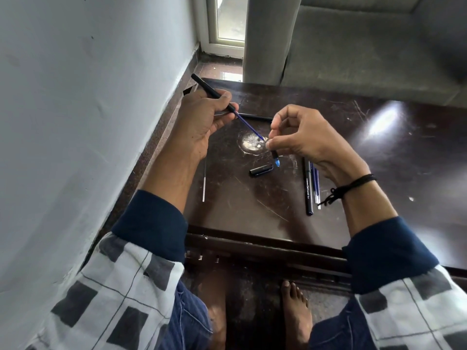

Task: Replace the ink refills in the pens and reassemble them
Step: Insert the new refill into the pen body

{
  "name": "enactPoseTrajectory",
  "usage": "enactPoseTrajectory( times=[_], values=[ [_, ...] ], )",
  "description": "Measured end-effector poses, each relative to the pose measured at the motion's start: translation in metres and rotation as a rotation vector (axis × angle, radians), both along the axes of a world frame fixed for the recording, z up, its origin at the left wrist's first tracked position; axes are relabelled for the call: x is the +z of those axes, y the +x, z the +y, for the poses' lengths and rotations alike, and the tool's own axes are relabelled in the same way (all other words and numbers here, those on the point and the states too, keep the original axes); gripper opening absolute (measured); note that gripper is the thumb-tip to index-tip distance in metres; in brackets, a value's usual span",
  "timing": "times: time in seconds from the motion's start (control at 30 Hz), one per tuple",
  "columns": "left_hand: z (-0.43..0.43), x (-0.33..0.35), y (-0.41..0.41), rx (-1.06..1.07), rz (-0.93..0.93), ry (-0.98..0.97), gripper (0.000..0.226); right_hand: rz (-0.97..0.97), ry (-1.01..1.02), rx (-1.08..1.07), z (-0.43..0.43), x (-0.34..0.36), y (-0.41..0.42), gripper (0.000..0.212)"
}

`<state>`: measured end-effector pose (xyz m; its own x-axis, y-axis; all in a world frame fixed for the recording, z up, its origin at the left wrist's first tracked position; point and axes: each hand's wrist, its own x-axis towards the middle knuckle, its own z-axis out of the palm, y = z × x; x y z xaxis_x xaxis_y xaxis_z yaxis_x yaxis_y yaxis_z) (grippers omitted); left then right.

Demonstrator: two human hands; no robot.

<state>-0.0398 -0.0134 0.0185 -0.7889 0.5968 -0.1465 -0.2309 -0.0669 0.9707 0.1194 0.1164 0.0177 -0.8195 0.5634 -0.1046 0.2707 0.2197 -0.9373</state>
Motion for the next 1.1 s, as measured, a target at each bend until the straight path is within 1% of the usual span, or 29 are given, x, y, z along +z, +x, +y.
enactPoseTrajectory(
  times=[0.17, 0.67, 0.93, 1.1],
  values=[
    [-0.0003, 0.0018, -0.0006, 0.004, 0.004, -0.005, 0.006, -0.017, 0.135, 0.087, -0.0023, -0.0029, -0.0018, 0.041],
    [-0.0014, 0.0021, -0.0016, 0.006, 0.009, -0.016, 0.004, -0.047, 0.326, 0.084, -0.0034, -0.0041, -0.0033, 0.039],
    [-0.0013, 0.0022, 0.0001, -0.007, 0.008, -0.021, 0.001, -0.024, 0.353, 0.074, -0.0063, -0.0007, -0.0029, 0.037],
    [0.0006, 0.0004, 0.0029, -0.036, 0.006, -0.021, 0.005, -0.019, 0.370, 0.072, -0.0089, -0.0012, -0.0033, 0.034]
  ],
)
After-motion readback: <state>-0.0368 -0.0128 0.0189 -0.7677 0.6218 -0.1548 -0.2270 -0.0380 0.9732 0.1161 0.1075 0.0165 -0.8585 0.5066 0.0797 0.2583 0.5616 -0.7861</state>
